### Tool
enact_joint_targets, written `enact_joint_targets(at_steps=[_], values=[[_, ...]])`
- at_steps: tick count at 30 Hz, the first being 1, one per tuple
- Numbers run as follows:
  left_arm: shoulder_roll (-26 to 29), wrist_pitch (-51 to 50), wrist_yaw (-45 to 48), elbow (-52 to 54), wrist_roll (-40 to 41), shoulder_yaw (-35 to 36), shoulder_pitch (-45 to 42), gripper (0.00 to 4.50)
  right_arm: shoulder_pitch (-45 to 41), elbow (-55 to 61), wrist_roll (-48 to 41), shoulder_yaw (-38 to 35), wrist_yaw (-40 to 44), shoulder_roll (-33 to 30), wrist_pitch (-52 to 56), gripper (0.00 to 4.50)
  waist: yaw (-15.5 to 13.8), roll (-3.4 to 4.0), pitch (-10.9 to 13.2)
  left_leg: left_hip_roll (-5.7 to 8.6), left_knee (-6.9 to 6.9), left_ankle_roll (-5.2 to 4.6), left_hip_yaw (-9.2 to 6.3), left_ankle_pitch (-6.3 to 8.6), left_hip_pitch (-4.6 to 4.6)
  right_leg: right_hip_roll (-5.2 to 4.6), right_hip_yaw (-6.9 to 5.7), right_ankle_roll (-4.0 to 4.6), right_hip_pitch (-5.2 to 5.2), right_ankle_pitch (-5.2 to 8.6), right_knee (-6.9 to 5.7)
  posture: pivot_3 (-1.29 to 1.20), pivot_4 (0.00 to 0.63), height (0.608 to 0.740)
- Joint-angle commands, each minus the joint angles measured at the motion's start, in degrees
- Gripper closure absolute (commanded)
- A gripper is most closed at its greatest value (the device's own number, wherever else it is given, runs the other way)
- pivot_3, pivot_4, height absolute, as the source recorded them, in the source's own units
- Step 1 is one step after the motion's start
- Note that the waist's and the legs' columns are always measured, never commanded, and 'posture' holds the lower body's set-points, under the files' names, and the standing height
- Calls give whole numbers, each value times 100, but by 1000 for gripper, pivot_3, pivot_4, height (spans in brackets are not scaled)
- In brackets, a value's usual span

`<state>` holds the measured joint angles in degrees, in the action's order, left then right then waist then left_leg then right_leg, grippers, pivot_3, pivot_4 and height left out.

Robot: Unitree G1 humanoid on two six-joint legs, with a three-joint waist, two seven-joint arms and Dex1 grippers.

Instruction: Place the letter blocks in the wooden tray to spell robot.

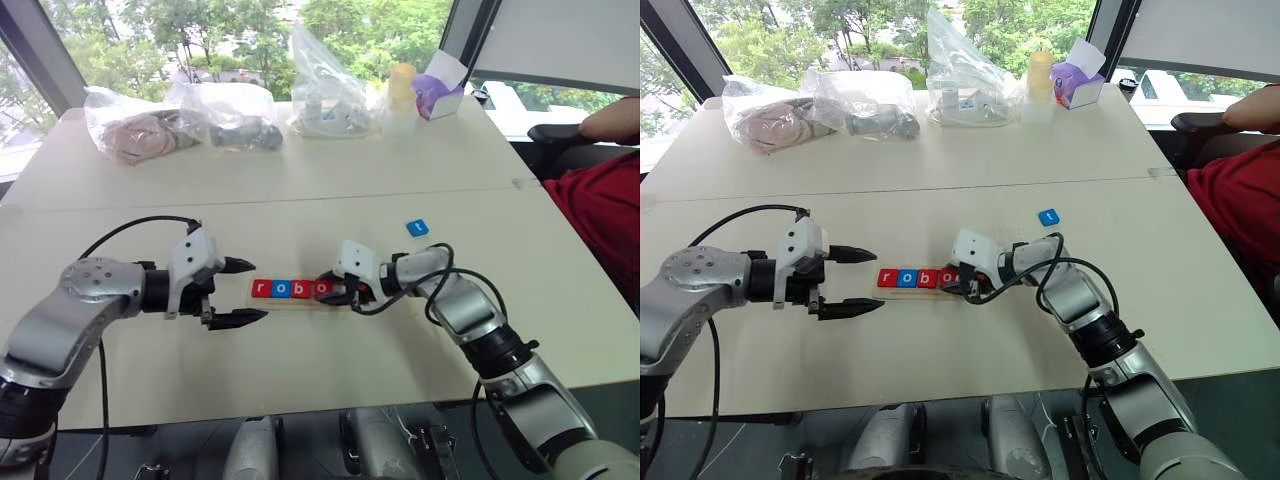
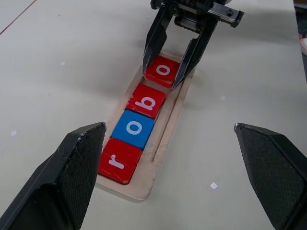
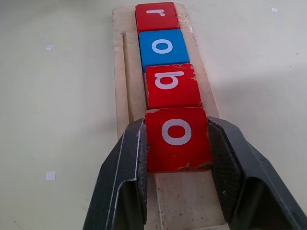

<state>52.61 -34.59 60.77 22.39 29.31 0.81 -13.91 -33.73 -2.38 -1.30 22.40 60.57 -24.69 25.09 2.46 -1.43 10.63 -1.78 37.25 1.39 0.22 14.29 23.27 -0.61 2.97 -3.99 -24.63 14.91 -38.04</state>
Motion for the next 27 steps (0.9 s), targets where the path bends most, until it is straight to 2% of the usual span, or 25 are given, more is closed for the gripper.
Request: enact_joint_targets(at_steps=[1,7,8,12,13,17,21,24,27], values=[[8,19,-28,122,-9,46,-4,0,-73,44,-45,-14,-37,56,-91,3315,2,0,0,0,0,0,0,0,0,0,0,0,0,0,0,0,150,740],[-17,21,-65,86,-45,23,-36,0,-101,-28,-53,6,-116,177,-92,3315,2,0,0,0,0,0,0,0,0,1,0,0,0,0,0,0,150,740],[-21,21,-69,79,-47,19,-48,0,-104,-51,-24,9,-161,199,-128,2227,1,0,0,0,0,0,0,0,0,1,0,0,0,0,0,0,150,740],[-26,25,-73,47,-67,-5,-99,0,-126,-86,26,33,-192,192,-231,207,1,0,0,0,0,0,0,0,0,0,-1,0,0,0,0,0,150,740],[-26,20,-70,38,-67,-4,-116,0,-137,-74,52,32,-206,166,-271,42,1,0,0,0,0,0,-1,0,0,0,-1,0,0,0,0,0,150,740],[-28,24,-72,29,-75,-6,-133,0,-153,47,0,-214,-354,61,-249,42,1,0,0,0,0,0,0,0,0,0,-1,0,0,0,0,0,150,740],[-27,-48,-138,178,23,105,-59,0,-86,638,-463,-1002,-648,-93,491,42,-5,0,0,0,0,0,-1,0,1,-1,-1,0,0,0,0,0,150,740],[-156,-201,-267,275,285,295,-104,0,7,967,-842,-2033,-1371,-70,1293,42,-19,-1,0,-1,0,0,-4,0,2,-3,-1,-1,1,0,0,0,150,740],[-388,-336,-439,300,511,346,-312,0,208,849,-656,-2776,-2492,21,1675,42,-34,-3,-2,-1,1,0,-6,0,1,-5,-1,-1,4,0,1,0,150,740]])
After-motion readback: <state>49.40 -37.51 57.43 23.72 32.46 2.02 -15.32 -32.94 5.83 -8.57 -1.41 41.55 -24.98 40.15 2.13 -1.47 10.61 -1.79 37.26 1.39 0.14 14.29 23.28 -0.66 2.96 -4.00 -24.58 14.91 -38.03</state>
